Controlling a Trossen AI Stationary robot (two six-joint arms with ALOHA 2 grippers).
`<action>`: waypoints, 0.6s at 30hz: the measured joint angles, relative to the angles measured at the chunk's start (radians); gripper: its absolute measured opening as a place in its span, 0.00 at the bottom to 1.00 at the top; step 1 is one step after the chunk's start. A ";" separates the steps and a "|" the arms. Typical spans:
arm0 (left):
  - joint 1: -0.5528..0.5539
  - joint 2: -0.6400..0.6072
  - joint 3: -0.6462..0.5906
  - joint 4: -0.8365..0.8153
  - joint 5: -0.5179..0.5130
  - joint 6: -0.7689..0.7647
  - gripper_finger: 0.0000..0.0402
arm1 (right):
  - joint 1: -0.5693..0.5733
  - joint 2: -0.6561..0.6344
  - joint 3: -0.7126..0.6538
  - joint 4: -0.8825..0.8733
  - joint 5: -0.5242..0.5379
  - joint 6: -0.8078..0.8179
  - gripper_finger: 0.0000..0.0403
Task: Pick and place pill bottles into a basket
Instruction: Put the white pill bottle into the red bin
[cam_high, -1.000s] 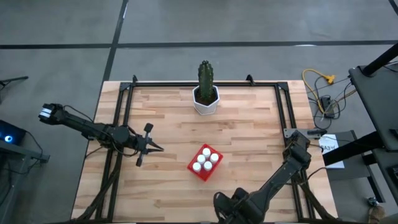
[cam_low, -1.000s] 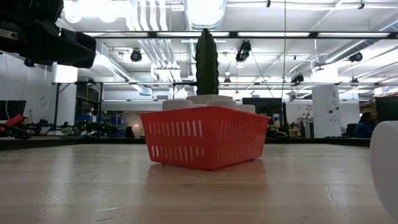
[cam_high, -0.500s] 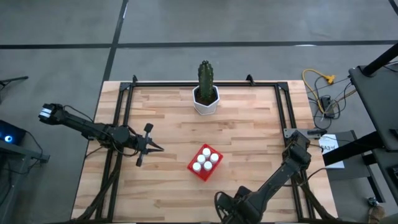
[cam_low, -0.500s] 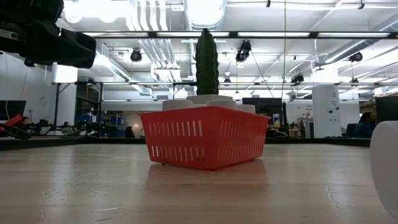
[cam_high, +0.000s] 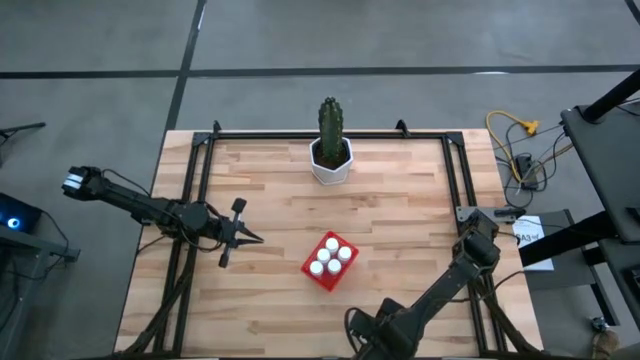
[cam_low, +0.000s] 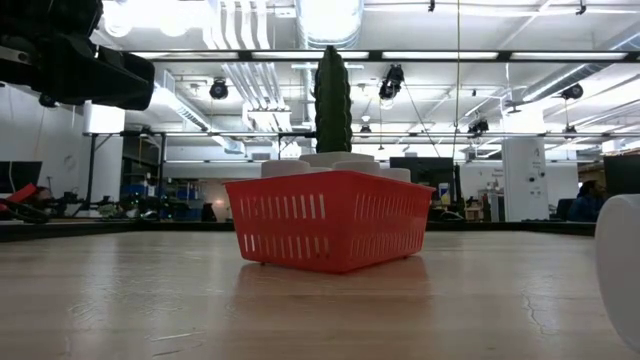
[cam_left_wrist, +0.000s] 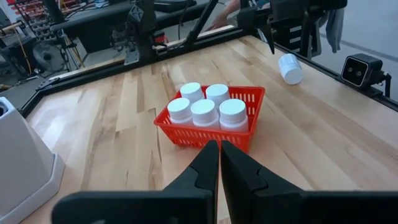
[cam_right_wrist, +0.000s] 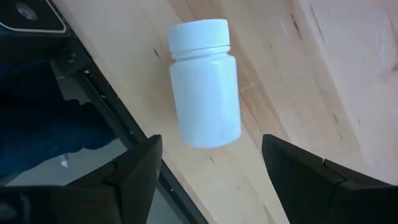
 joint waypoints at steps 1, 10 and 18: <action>0.000 0.000 0.000 0.000 0.000 0.000 0.00 | -0.001 0.000 -0.004 0.002 -0.004 -0.007 0.66; 0.000 0.000 0.000 0.000 0.000 -0.001 0.00 | -0.014 0.000 -0.010 0.023 -0.003 -0.063 0.66; 0.000 0.000 0.000 0.000 0.000 0.000 0.00 | -0.023 0.000 -0.038 0.092 -0.003 -0.110 0.66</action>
